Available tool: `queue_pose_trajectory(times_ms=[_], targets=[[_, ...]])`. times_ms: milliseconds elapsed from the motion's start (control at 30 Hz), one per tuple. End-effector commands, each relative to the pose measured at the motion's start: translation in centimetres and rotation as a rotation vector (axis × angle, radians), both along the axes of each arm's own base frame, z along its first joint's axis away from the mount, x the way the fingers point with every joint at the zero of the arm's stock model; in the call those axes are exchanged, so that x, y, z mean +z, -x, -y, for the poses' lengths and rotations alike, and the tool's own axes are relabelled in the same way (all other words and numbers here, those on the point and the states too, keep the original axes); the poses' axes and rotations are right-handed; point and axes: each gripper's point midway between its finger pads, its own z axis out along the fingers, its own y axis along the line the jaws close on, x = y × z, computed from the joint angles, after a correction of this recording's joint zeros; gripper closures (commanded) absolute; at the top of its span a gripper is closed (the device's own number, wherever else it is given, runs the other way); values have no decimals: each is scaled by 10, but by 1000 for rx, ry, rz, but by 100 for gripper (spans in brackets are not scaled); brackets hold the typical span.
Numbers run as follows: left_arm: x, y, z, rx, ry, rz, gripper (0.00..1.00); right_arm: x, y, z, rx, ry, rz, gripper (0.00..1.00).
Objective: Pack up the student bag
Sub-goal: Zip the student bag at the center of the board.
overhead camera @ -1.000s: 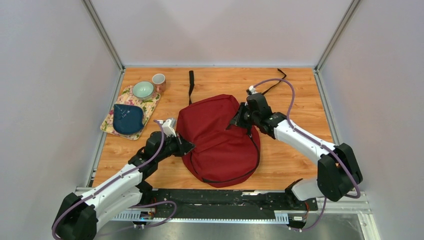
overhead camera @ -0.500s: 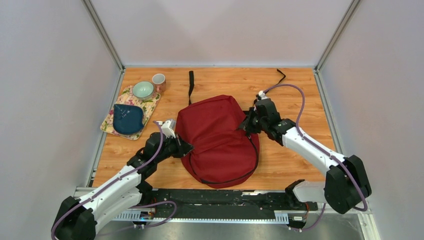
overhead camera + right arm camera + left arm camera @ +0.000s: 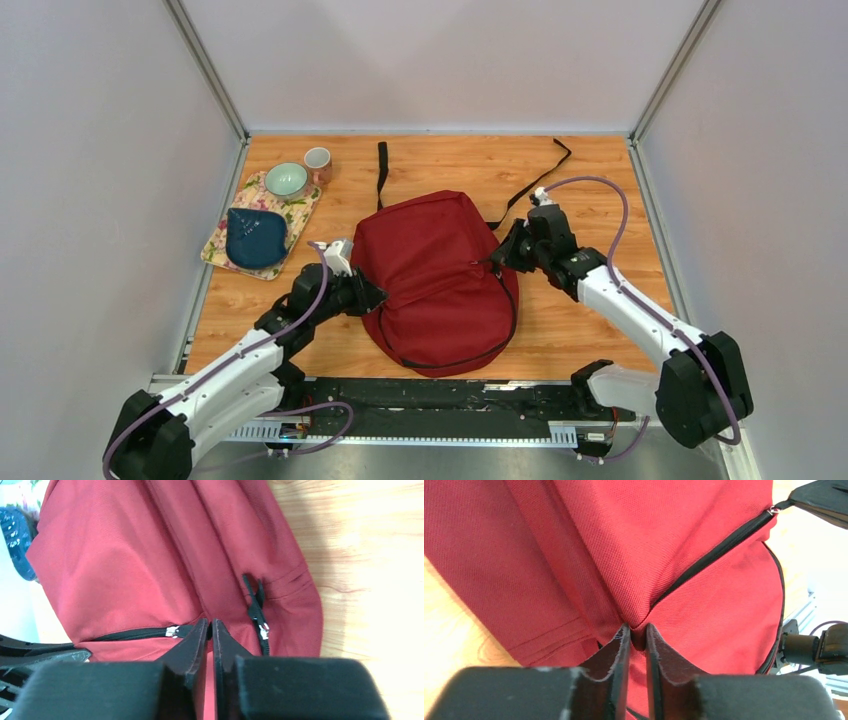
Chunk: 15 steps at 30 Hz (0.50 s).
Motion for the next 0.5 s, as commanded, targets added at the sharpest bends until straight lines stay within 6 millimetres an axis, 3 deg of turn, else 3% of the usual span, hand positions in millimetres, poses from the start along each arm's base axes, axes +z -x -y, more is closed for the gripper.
queue_pose_trajectory(times_ms=[0, 33, 167, 333, 467], targets=[[-16, 5, -13, 3, -107, -63, 65, 2, -8, 25, -72, 64, 57, 81], [-15, 4, -14, 7, -112, -63, 45, -1, -5, 26, -74, 66, 50, 63], [-3, 0, -19, 31, -129, -39, 24, -10, 1, 34, -91, 73, 28, 42], [16, -3, -28, 71, -142, 21, 23, -17, 11, 34, -80, 52, 9, 36], [9, 4, -38, 97, -173, -10, 22, -27, 18, 37, -85, 52, -14, 35]])
